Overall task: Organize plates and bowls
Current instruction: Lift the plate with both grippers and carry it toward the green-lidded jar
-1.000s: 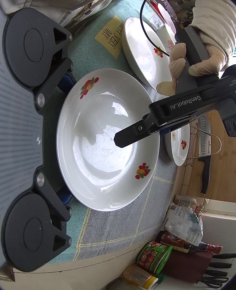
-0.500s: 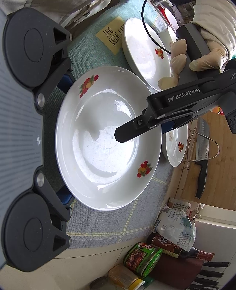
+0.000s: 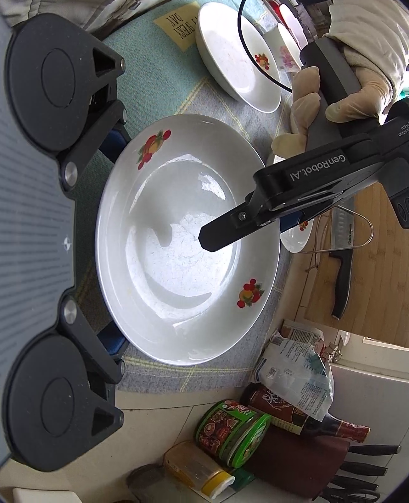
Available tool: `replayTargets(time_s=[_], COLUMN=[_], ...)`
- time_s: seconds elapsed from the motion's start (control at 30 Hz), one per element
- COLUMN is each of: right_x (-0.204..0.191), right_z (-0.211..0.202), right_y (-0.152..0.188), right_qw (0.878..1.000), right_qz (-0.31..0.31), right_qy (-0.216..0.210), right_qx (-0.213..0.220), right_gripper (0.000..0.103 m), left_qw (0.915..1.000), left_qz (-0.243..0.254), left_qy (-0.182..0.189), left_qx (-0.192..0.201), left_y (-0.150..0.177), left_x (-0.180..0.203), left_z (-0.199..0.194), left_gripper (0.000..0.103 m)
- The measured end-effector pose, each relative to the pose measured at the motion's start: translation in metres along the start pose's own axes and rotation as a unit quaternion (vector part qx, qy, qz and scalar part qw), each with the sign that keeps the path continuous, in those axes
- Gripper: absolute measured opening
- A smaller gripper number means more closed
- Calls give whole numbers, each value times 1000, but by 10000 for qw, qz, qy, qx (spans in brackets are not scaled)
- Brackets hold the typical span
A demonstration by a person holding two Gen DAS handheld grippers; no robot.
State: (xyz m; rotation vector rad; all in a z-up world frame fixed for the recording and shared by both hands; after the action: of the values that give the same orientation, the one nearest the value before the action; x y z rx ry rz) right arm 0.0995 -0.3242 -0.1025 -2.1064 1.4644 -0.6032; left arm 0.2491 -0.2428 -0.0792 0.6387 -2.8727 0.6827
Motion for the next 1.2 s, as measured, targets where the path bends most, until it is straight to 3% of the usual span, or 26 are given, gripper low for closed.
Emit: replayTargets(time_s=[0.43,1.2], right_x=[53,81], right_z=[27,52], right_y=[-16,-16], right_qw=[10000,9997], right_qz=[-7,176], right_qy=[10,-116], right_qx=[28,-103], right_gripper=[103,103], left_qw=[9998,9995], left_qz=[-42,-147], left_qy=[-166,-243], left_qx=[125,124], left_y=[-52,-70], left_x=[-23,-40], left_z=[22,54], left_gripper=[93,93])
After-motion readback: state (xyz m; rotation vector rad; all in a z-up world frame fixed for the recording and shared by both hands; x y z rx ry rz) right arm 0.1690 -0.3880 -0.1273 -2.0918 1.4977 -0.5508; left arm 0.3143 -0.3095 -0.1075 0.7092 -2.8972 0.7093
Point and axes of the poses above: each gripper's, at about its wrist camera, not at the fingertips, and z roughly the way its jaws point, x to its right, y to its underside, the point moved 4 cm from there along z, roughly the way its jaws point, and after that the axes turned 4 degrees about -x, right-handed, at the moved point
